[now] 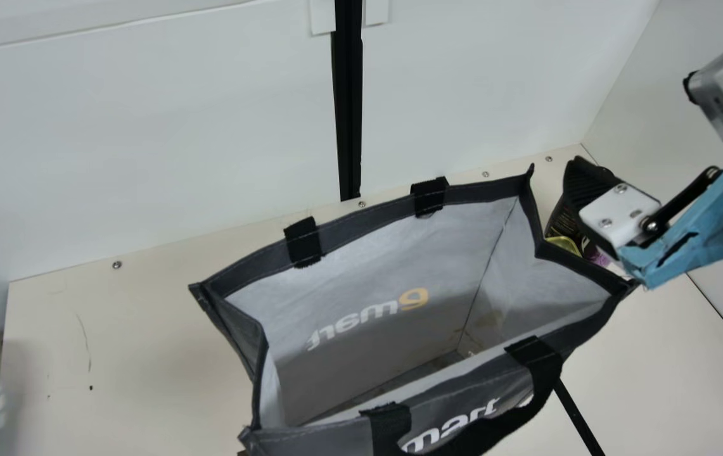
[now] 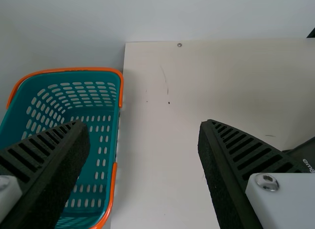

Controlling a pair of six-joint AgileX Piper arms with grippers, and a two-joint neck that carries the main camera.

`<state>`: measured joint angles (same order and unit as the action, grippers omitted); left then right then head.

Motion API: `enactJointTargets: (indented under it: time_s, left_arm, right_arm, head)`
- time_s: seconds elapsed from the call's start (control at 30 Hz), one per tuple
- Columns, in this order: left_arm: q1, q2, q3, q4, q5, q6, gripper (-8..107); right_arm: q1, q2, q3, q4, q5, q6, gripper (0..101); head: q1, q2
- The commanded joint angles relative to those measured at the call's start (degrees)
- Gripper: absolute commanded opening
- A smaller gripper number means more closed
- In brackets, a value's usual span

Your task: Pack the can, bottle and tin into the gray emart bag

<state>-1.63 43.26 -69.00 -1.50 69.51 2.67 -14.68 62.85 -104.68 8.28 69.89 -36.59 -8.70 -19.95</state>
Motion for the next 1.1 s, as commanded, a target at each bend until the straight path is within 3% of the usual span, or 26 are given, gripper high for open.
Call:
enactJointTargets:
  time_s: [0.0, 0.57, 1.07]
  left_arm:
    - [0.0, 0.0, 0.0, 0.0, 0.0, 0.0, 90]
    - [0.0, 0.0, 0.0, 0.0, 0.0, 0.0, 90]
    - [0.0, 0.0, 0.0, 0.0, 0.0, 0.0, 90]
  right_arm:
    - [-2.8, 0.2, 0.2, 0.5, 0.0, 0.0, 91]
    - [-17.3, 2.0, 4.2, 4.2, 0.0, -1.6, 91]
    - [-22.2, 2.4, 11.2, 4.0, 0.0, -0.2, 91]
  head:
    - [-1.3, 0.0]
    - [-1.3, 0.0]
    - [-1.3, 0.0]
